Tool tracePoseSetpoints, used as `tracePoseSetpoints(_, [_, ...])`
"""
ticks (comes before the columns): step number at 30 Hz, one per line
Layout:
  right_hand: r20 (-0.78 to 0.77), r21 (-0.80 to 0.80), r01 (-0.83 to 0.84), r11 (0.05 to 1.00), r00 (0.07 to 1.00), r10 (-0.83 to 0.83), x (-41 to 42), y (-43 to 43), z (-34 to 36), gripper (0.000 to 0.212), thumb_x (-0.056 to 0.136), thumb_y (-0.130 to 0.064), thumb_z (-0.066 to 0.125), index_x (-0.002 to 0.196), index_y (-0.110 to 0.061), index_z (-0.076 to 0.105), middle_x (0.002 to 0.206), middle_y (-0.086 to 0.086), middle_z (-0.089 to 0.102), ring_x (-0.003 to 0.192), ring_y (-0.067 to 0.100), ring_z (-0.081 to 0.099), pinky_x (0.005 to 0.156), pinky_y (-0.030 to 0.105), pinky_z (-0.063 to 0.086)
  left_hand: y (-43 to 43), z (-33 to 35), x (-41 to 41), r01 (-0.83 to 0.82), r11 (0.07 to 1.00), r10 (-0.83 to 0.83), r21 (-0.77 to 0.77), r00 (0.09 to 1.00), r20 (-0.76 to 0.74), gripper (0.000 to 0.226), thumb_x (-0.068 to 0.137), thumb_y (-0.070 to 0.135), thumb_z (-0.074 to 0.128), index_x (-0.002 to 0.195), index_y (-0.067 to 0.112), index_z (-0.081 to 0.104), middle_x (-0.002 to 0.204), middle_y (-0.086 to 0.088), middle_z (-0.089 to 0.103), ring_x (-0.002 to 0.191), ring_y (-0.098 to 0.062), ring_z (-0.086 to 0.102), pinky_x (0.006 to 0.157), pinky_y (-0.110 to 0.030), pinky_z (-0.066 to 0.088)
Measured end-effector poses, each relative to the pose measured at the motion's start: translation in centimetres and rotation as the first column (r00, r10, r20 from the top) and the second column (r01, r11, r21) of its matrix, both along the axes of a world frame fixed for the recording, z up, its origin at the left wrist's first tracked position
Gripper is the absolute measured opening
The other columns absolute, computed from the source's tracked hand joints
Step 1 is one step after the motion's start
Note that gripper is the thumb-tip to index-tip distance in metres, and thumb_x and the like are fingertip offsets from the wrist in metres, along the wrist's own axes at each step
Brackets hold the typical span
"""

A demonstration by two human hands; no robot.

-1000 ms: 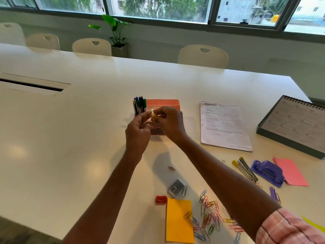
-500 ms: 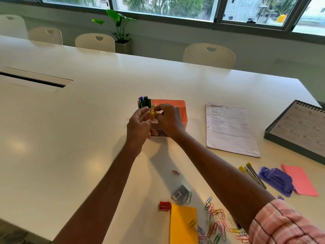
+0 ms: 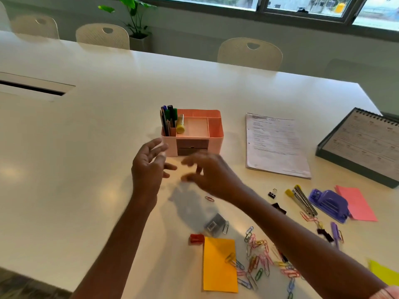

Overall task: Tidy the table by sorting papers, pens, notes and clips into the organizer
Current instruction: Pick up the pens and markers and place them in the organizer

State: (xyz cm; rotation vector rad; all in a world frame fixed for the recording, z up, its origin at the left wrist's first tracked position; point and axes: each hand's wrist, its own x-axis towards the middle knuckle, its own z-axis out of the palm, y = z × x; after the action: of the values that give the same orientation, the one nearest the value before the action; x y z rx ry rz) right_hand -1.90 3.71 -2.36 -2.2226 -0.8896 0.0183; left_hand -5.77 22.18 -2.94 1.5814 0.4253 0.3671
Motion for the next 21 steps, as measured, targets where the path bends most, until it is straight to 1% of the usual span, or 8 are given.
tracePoseSetpoints(2, [-0.114,-0.192,-0.104,0.976,0.99,0.084,-2.9,-1.6,-0.5,0.038,0.093,-0.037,0.076,0.128,-0.024,0.067,0.115,-0.007,0.069,0.098,0.003,0.062,0.083,0.025,0.057,0.0,-1.0,-1.3,0.012,1.0,-0.012,-0.016,0.999,-0.035,0.038,0.106,0.007,0.054,0.137,0.025,0.062,0.124,0.007,0.076,0.072,-0.024,0.077,0.056,-0.029,0.053])
tracePoseSetpoints(4, [-0.134,-0.345,-0.17,0.923,0.982,0.131,-5.5,-2.7,-1.3,0.041,0.093,-0.046,0.074,0.13,-0.028,0.066,0.113,-0.009,0.069,0.101,0.003,0.057,0.085,0.027,0.055,-0.1,-1.6,-2.2,0.03,0.999,-0.032,-0.028,0.998,-0.063,0.037,0.106,0.007,0.052,0.136,0.025,0.063,0.123,0.007,0.076,0.076,-0.024,0.078,0.06,-0.03,0.055])
tracePoseSetpoints(7, [-0.066,-0.446,-0.193,0.874,0.981,0.183,-8.5,-3.3,-2.8,0.044,0.093,-0.05,0.073,0.132,-0.032,0.064,0.119,-0.01,0.065,0.105,0.005,0.052,0.082,0.023,0.051,-0.3,-2.2,-3.0,0.054,0.998,-0.055,-0.012,0.994,-0.092,0.034,0.108,0.008,0.052,0.135,0.026,0.064,0.124,0.007,0.075,0.082,-0.021,0.079,0.068,-0.032,0.06])
tracePoseSetpoints(10, [0.065,-0.478,-0.192,0.857,0.965,0.253,-10.3,-3.0,-3.7,0.038,0.098,-0.047,0.067,0.131,-0.027,0.064,0.117,-0.006,0.065,0.103,0.012,0.055,0.084,0.03,0.055,-1.0,-2.3,-3.4,0.075,0.997,-0.074,0.006,0.993,-0.092,0.032,0.108,0.011,0.053,0.134,0.026,0.064,0.124,0.007,0.075,0.086,-0.021,0.079,0.07,-0.033,0.062])
tracePoseSetpoints(12, [0.109,-0.462,-0.18,0.869,0.96,0.256,-10.8,-2.8,-3.7,0.034,0.101,-0.045,0.064,0.129,-0.026,0.065,0.115,-0.004,0.066,0.102,0.014,0.058,0.085,0.033,0.057,-1.5,-2.3,-3.6,0.088,0.996,-0.087,0.007,0.992,-0.088,0.031,0.108,0.011,0.053,0.133,0.025,0.064,0.123,0.006,0.075,0.087,-0.021,0.078,0.071,-0.033,0.062])
tracePoseSetpoints(15, [0.086,-0.388,-0.138,0.911,0.979,0.184,-10.5,-2.5,-3.2,0.036,0.102,-0.046,0.061,0.133,-0.028,0.063,0.121,-0.003,0.068,0.105,0.013,0.063,0.085,0.031,0.059,-2.1,-2.1,-3.8,0.119,0.993,-0.118,0.005,0.99,-0.075,0.029,0.108,0.011,0.053,0.13,0.025,0.066,0.119,0.006,0.076,0.087,-0.021,0.078,0.072,-0.034,0.062])
tracePoseSetpoints(17, [0.02,-0.289,-0.082,0.954,0.996,0.091,-9.6,-2.4,-2.6,0.035,0.102,-0.045,0.062,0.135,-0.03,0.061,0.125,-0.004,0.066,0.104,0.01,0.066,0.084,0.029,0.061,-2.4,-1.9,-3.8,0.14,0.99,-0.14,-0.006,0.988,-0.067,0.027,0.108,0.011,0.053,0.126,0.025,0.067,0.117,0.006,0.077,0.087,-0.022,0.078,0.071,-0.035,0.061])
tracePoseSetpoints(21, [-0.085,-0.005,0.048,0.999,0.995,-0.048,-6.0,-2.4,-0.5,0.024,0.099,-0.027,0.07,0.122,-0.023,0.071,0.113,-0.007,0.067,0.095,0.006,0.068,0.083,0.023,0.061,-2.7,-1.5,-3.6,0.16,0.987,-0.161,-0.032,0.985,-0.064,0.025,0.107,0.011,0.054,0.122,0.024,0.069,0.113,0.003,0.078,0.088,-0.024,0.077,0.071,-0.035,0.06])
